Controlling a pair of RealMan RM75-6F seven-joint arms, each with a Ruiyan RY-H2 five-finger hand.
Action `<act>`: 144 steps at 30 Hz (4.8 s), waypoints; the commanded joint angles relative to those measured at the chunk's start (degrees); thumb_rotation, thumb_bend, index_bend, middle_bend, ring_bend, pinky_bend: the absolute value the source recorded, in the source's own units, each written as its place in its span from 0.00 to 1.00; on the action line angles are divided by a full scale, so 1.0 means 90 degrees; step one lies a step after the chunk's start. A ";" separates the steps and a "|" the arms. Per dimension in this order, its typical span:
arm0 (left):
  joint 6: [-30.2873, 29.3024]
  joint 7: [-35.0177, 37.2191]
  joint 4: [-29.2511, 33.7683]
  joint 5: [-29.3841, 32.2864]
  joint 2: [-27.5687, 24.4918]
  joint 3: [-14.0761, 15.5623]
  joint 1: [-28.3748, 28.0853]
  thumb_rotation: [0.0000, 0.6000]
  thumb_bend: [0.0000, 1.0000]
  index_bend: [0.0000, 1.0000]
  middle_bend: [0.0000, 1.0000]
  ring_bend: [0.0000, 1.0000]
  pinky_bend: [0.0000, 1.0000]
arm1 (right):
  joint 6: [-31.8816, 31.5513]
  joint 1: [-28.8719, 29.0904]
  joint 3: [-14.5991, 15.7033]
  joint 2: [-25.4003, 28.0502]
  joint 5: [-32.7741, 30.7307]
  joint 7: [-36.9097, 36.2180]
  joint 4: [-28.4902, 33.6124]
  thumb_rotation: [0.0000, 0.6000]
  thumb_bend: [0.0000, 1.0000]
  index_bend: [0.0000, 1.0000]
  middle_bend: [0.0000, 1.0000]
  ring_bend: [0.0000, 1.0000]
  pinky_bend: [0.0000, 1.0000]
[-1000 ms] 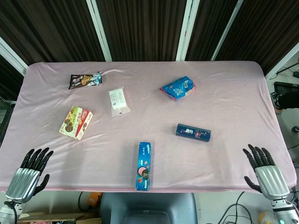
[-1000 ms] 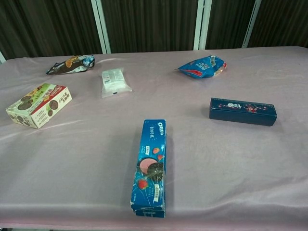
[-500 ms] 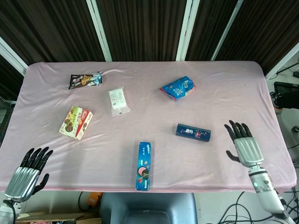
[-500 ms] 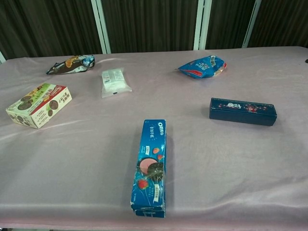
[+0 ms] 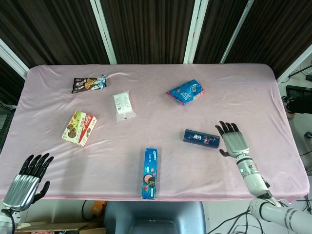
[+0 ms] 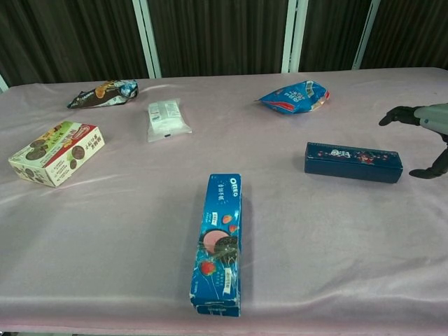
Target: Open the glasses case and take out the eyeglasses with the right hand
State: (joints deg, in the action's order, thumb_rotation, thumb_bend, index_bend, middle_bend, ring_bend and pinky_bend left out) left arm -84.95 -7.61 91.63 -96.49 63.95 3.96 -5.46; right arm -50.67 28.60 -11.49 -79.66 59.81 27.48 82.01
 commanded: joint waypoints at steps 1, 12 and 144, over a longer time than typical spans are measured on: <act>0.0004 -0.0005 -0.0002 -0.0001 0.0003 0.0000 -0.0002 1.00 0.43 0.00 0.02 0.03 0.00 | 0.0028 0.0063 0.0056 -0.0028 -0.0031 -0.0023 -0.0091 1.00 0.40 0.26 0.00 0.00 0.00; 0.0014 -0.0042 0.0011 0.0005 0.0013 0.0000 -0.0002 1.00 0.43 0.00 0.02 0.03 0.00 | 0.0198 0.0366 0.0212 -0.0235 -0.0186 -0.0128 -0.0387 1.00 0.42 0.37 0.00 0.00 0.00; 0.0047 -0.0039 0.0030 0.0052 -0.0002 -0.0004 -0.0021 1.00 0.43 0.00 0.02 0.03 0.00 | -0.0296 0.1017 0.2267 0.0564 0.0505 0.0934 0.2283 1.00 0.56 0.42 0.00 0.00 0.00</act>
State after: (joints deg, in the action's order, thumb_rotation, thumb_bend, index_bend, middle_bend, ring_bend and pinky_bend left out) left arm -84.54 -7.95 91.90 -96.03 63.94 3.93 -5.64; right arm -53.31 38.68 7.29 -76.13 62.65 36.05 101.16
